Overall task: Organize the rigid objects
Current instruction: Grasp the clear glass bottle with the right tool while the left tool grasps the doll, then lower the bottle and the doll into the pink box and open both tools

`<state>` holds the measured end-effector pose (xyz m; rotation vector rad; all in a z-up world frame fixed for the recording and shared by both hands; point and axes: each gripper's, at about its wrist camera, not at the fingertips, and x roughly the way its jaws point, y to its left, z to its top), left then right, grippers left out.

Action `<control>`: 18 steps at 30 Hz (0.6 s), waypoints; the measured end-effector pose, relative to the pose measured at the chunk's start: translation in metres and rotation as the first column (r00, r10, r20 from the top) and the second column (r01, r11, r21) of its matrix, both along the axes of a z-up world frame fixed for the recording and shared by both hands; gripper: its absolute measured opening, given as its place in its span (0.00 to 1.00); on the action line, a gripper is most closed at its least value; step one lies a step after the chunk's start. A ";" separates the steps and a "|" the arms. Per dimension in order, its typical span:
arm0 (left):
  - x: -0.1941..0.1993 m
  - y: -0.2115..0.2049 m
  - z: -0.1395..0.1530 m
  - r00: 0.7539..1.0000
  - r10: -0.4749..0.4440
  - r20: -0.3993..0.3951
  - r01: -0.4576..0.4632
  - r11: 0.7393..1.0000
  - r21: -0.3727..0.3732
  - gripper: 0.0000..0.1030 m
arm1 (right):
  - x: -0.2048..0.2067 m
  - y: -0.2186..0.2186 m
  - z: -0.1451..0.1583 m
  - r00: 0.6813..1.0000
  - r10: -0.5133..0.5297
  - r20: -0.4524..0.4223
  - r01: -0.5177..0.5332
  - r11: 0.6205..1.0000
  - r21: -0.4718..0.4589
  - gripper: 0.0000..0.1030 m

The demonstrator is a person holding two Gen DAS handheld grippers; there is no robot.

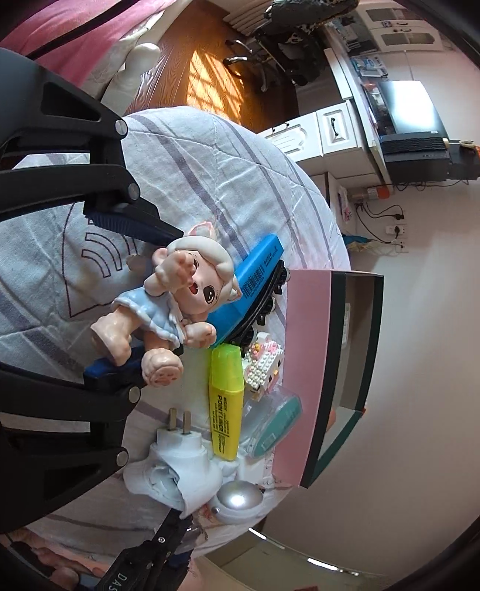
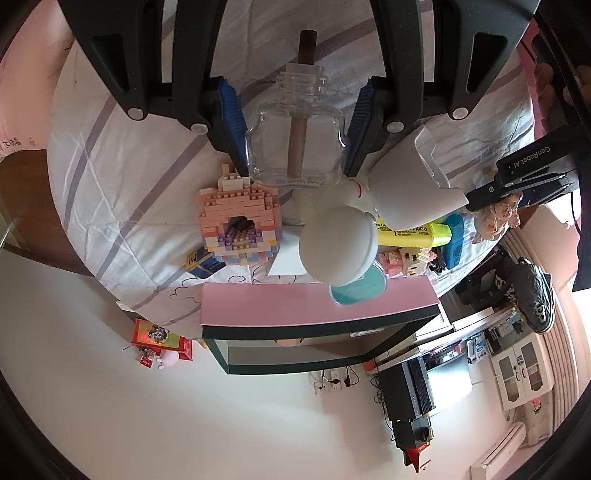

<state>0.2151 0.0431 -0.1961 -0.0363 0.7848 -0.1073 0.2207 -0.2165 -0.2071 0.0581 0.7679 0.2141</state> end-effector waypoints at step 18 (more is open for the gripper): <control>0.030 -0.051 0.087 0.974 -0.168 0.151 0.172 0.985 -0.015 0.52 | 0.027 0.012 0.073 0.984 0.069 0.165 -0.068 0.998 -0.011 0.50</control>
